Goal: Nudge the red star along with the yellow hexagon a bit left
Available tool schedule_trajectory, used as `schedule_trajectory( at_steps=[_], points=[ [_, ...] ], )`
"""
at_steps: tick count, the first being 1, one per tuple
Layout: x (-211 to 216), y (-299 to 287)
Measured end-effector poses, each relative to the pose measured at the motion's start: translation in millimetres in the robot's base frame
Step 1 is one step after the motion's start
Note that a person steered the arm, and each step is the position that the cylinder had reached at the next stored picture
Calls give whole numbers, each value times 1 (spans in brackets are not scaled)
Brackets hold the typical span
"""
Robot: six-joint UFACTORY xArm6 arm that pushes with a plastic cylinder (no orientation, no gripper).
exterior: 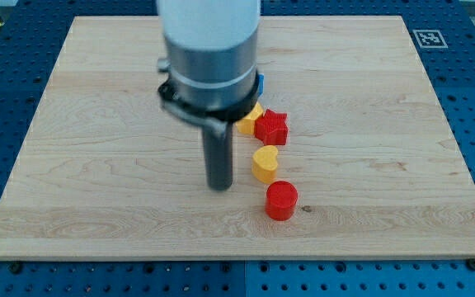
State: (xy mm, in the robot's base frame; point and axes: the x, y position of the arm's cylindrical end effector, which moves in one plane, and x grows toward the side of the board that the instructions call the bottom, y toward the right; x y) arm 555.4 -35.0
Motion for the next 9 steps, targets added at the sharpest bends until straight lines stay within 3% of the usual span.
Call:
schedule_trajectory(
  at_steps=[1, 2, 4, 5, 7, 9],
  points=[
    [59, -1],
    [63, 20],
    [63, 132],
    [43, 162],
    [-70, 166],
    [-104, 150]
  ],
)
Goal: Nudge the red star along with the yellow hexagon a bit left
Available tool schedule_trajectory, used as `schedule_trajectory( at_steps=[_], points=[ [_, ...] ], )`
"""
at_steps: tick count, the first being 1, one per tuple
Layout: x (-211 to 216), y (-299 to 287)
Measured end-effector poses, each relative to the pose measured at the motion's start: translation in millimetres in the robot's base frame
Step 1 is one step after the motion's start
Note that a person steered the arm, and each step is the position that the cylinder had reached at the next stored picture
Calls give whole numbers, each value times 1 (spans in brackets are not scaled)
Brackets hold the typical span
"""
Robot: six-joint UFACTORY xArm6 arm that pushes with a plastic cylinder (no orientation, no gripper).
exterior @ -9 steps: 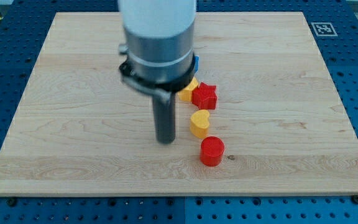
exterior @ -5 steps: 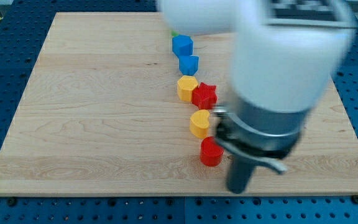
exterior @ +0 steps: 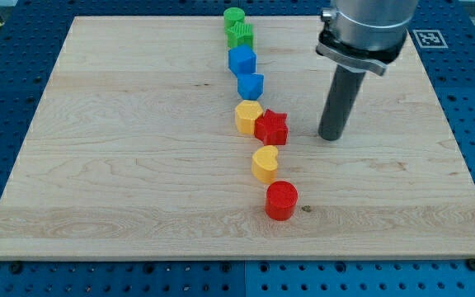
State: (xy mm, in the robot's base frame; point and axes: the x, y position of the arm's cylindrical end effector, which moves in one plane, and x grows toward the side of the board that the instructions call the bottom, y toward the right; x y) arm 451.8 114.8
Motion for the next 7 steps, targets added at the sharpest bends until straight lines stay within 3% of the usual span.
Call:
schedule_trajectory(
  at_steps=[4, 7],
  points=[
    [-16, -39],
    [2, -54]
  ],
)
